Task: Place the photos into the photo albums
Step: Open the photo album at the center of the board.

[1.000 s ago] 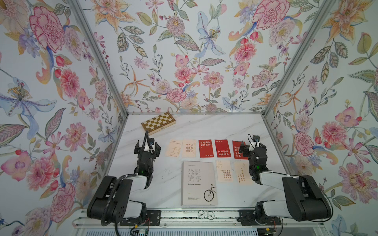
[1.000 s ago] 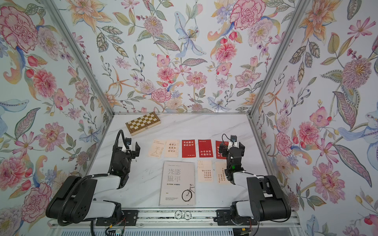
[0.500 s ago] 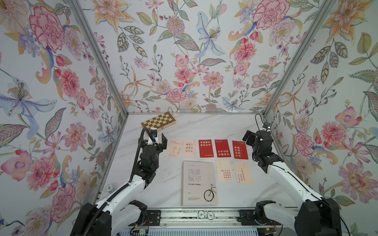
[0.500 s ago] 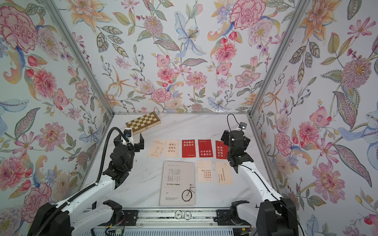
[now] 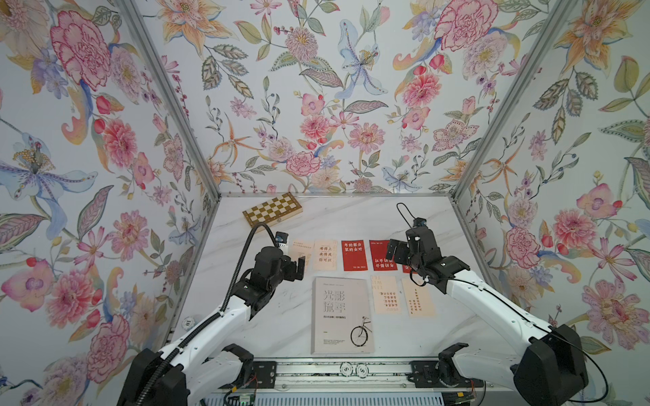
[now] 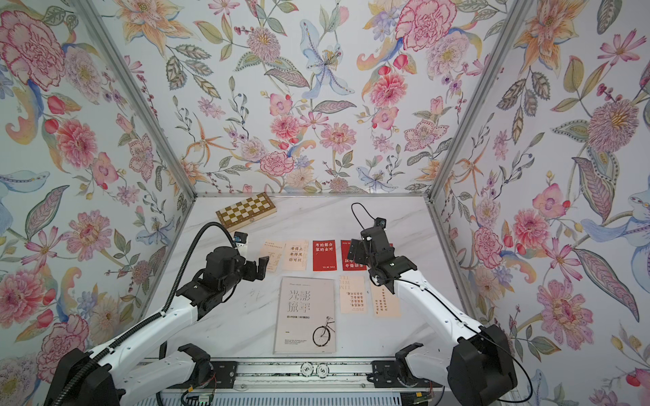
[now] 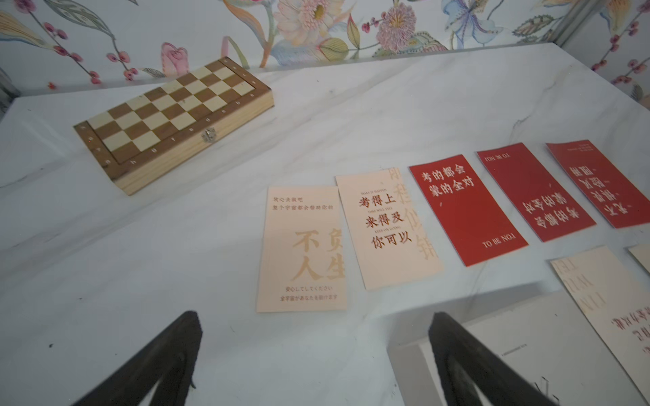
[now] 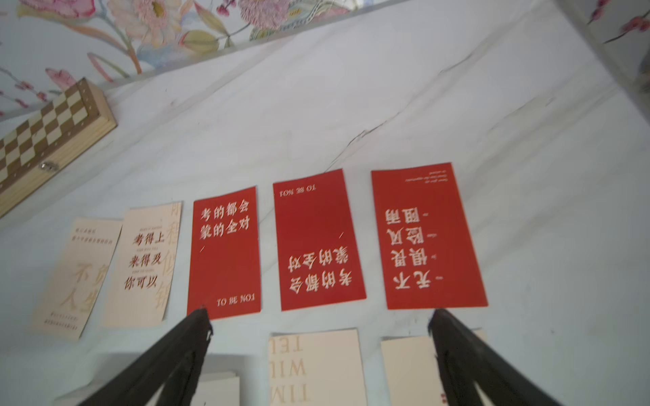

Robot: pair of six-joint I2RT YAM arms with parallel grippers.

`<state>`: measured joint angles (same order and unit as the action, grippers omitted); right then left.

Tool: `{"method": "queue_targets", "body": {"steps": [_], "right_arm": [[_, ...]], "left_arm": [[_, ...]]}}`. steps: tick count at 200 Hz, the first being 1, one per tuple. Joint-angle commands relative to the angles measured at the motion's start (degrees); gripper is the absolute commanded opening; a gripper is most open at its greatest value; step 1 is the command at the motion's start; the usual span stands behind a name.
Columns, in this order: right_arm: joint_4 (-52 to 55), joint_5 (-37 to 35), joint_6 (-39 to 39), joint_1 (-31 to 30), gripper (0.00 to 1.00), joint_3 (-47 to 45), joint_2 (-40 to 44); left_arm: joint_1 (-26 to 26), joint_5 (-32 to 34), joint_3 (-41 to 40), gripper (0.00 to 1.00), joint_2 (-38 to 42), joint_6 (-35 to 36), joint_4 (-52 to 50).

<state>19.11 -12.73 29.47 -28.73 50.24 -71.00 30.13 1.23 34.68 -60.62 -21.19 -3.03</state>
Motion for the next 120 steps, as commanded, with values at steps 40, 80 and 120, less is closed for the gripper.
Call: {"method": "queue_targets", "body": {"steps": [40, 80, 120], "right_arm": [[4.8, 19.1, 5.5, -9.2, 0.99, -5.8, 2.0], [-0.6, 29.8, 9.8, -13.8, 0.99, -14.0, 5.0], [-3.7, 32.5, 13.2, -17.8, 0.99, -19.9, 6.2]], "left_arm": [[14.2, -5.2, -1.6, 0.97, -4.5, -9.6, -10.0], [18.6, -6.5, -5.3, 0.99, -2.4, -13.5, -10.9], [20.0, -7.7, -6.9, 0.99, -0.7, -14.7, -13.8]]}}
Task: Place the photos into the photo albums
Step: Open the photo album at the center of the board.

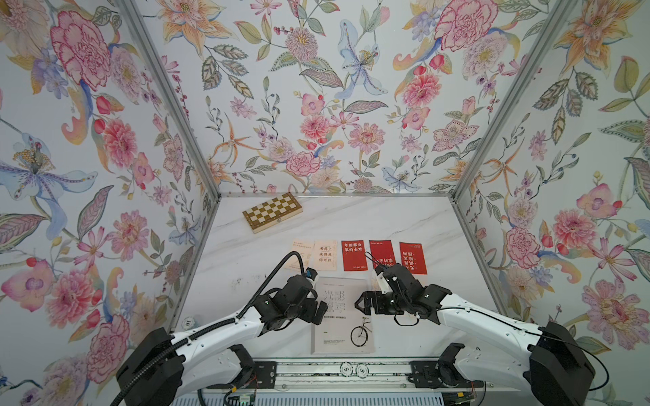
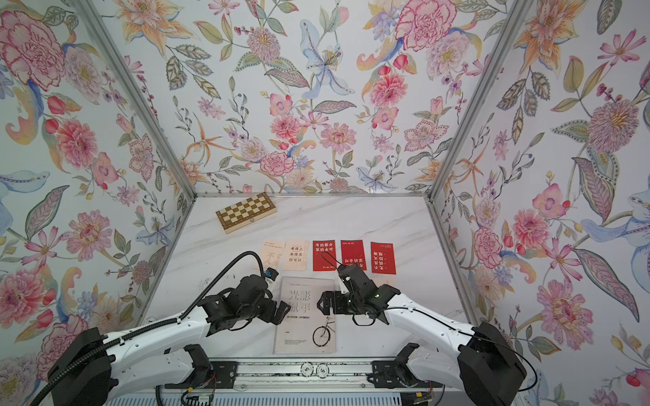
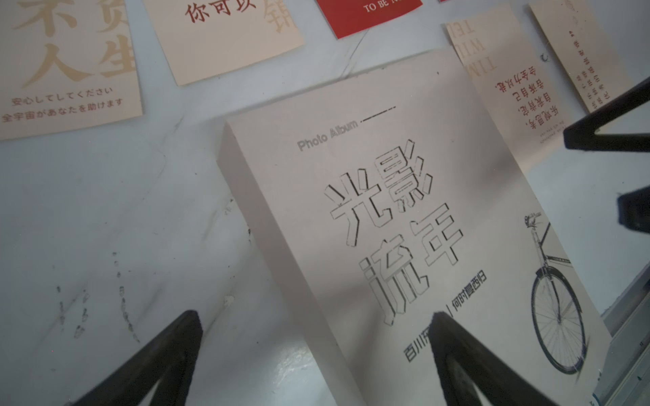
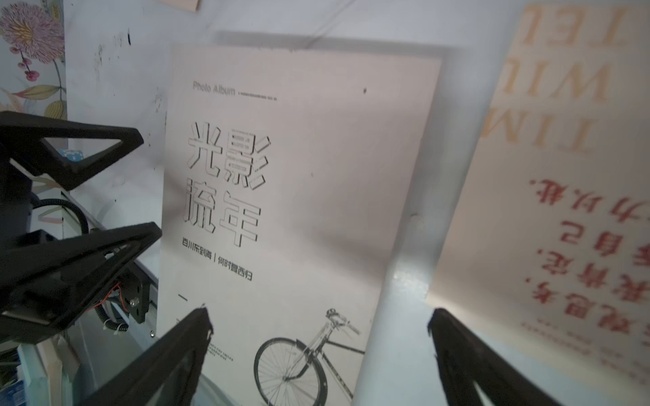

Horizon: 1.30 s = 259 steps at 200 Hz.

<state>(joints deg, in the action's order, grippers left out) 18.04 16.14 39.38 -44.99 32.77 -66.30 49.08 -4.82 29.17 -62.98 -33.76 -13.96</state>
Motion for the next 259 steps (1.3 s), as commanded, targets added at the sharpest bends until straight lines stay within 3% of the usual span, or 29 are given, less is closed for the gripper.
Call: {"method": "queue_targets", "body": {"steps": [1, 120, 259], "right_arm": [[-2.7, 3.7, 3.4, -1.6, 0.99, -2.6, 1.5], [-18.8, 10.4, 8.9, -2.2, 0.99, -10.1, -3.6], [-17.6, 14.4, 8.8, 0.1, 0.91, -4.9, -1.4]], "left_arm": [[1.1, -1.7, -1.4, 0.99, 1.6, -2.2, -2.8], [2.5, -6.6, -3.6, 0.99, -5.7, -7.1, 6.6], [2.6, -6.4, -0.7, 0.99, -8.7, -6.8, 8.3]]}}
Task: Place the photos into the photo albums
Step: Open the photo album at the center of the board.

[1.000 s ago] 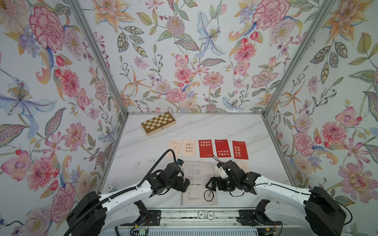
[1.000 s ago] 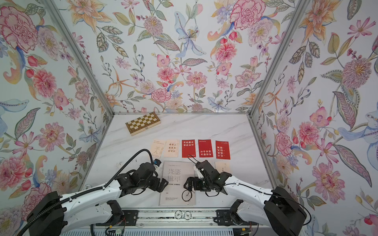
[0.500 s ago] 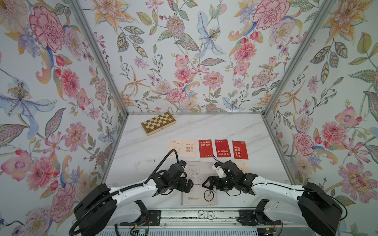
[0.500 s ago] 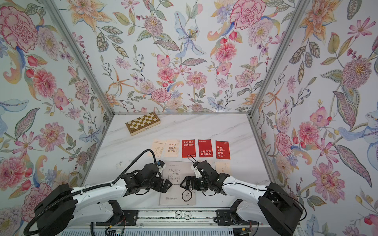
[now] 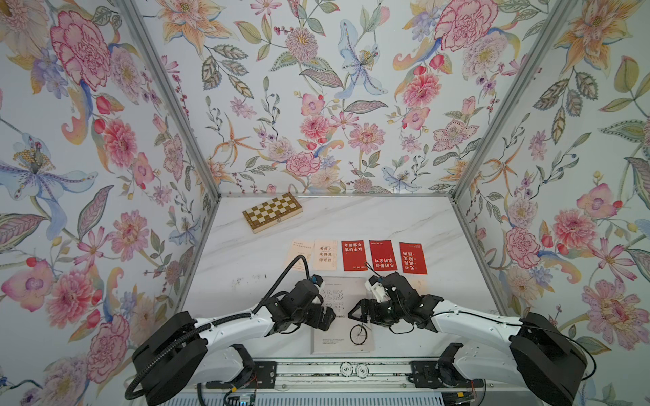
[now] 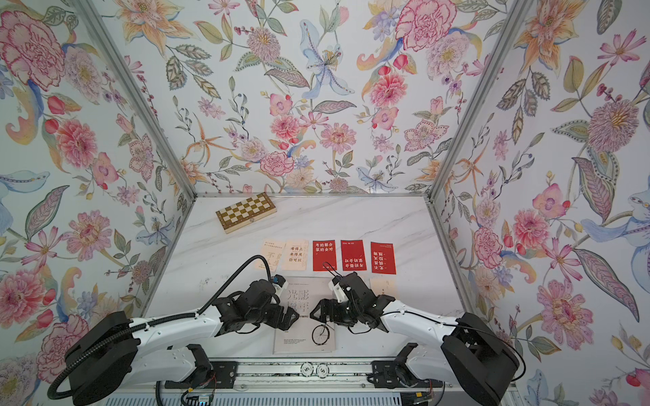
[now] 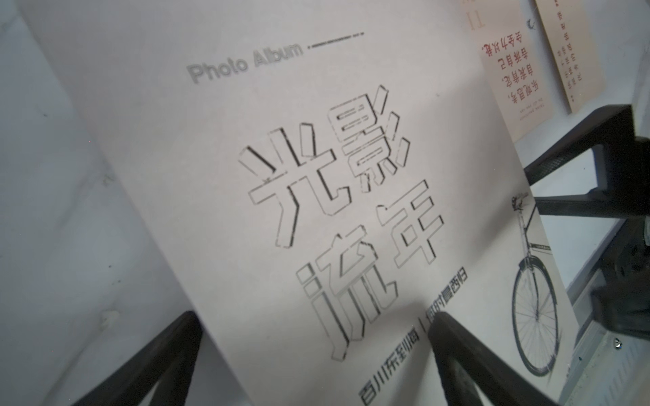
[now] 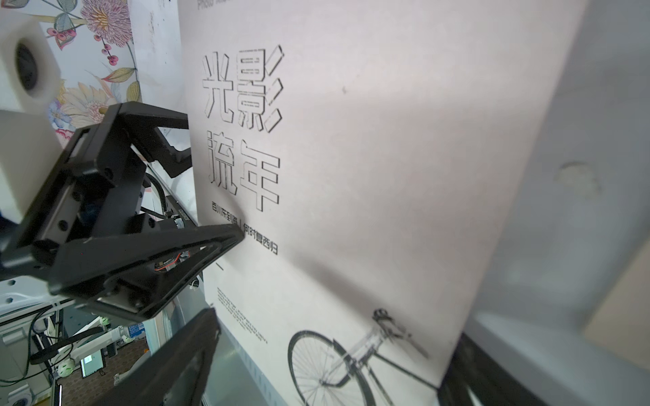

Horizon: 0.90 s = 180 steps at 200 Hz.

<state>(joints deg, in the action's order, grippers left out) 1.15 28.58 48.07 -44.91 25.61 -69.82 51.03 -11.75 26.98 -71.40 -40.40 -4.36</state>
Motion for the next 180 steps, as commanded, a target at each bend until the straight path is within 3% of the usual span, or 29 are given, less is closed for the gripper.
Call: {"method": "queue_targets", "body": {"steps": [1, 87, 180], "right_arm": [[-0.7, 2.0, 0.1, 0.1, 0.91, 2.3, 2.1], [8.1, -0.9, -1.5, -2.1, 0.89, 6.4, 6.1], [18.2, -7.3, -6.1, -8.2, 0.9, 15.8, 3.2]], "left_arm": [[0.7, 0.6, 1.5, 0.99, -0.3, -0.2, -1.3], [0.6, 1.6, 3.0, 0.99, -0.1, -0.6, -1.6], [-1.1, 1.9, 4.2, 0.99, 2.2, 1.3, -4.9]]}}
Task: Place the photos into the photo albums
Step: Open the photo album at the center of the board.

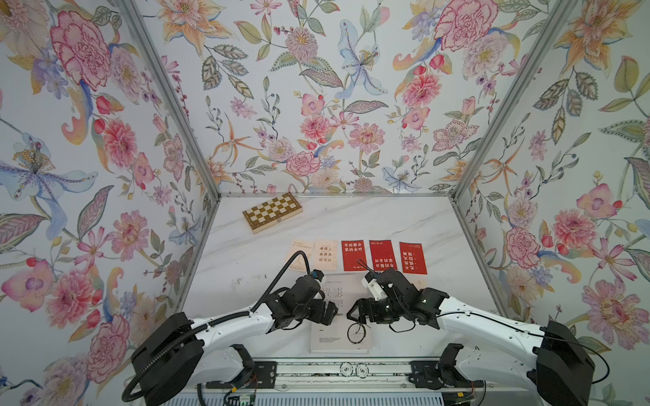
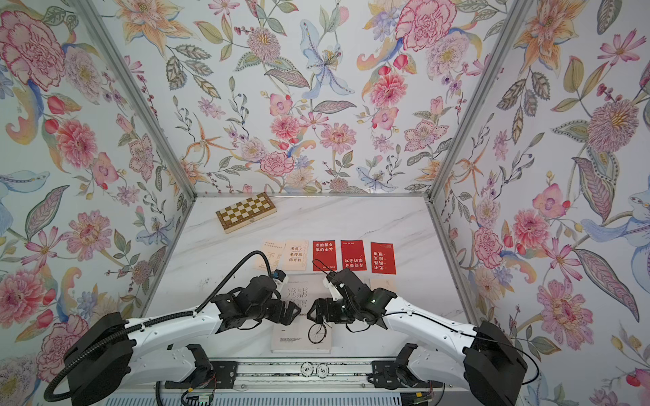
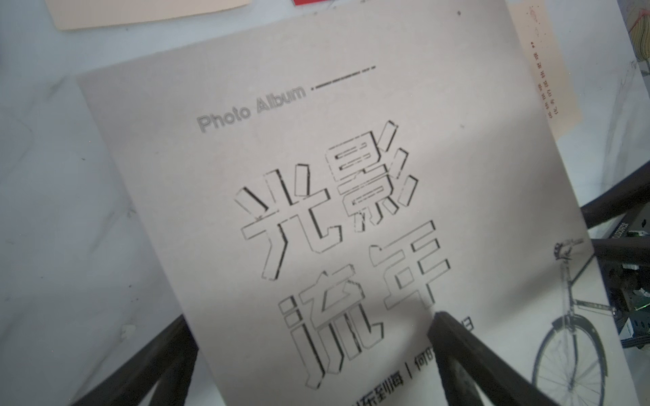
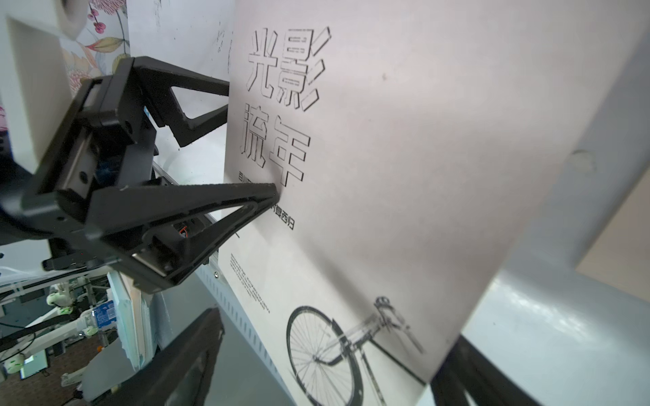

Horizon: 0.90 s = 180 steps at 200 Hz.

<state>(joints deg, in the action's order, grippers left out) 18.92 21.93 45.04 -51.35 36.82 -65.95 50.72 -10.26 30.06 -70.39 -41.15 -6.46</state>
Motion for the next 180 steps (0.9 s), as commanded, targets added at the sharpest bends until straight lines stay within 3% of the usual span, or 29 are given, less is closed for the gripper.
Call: {"method": "queue_targets", "body": {"steps": [1, 31, 97, 180], "right_arm": [[0.5, -0.7, -3.1, -1.9, 0.9, 4.8, -0.7], [1.0, -0.8, -3.7, -2.8, 0.9, 7.3, -1.1], [-10.6, 5.4, 1.1, -3.2, 0.89, 9.3, -0.3], [-17.6, 8.7, 2.8, -5.9, 0.89, 15.0, -8.3]], "left_arm": [[-0.8, 0.4, 1.1, 0.99, 1.3, 2.0, -2.9], [-2.4, 0.0, 1.0, 0.99, 3.0, 2.8, -4.3], [-7.5, -0.8, 1.0, 0.99, 8.8, 4.7, -8.9], [-16.0, 2.1, 1.8, 0.99, 18.4, 6.6, -19.3]]}}
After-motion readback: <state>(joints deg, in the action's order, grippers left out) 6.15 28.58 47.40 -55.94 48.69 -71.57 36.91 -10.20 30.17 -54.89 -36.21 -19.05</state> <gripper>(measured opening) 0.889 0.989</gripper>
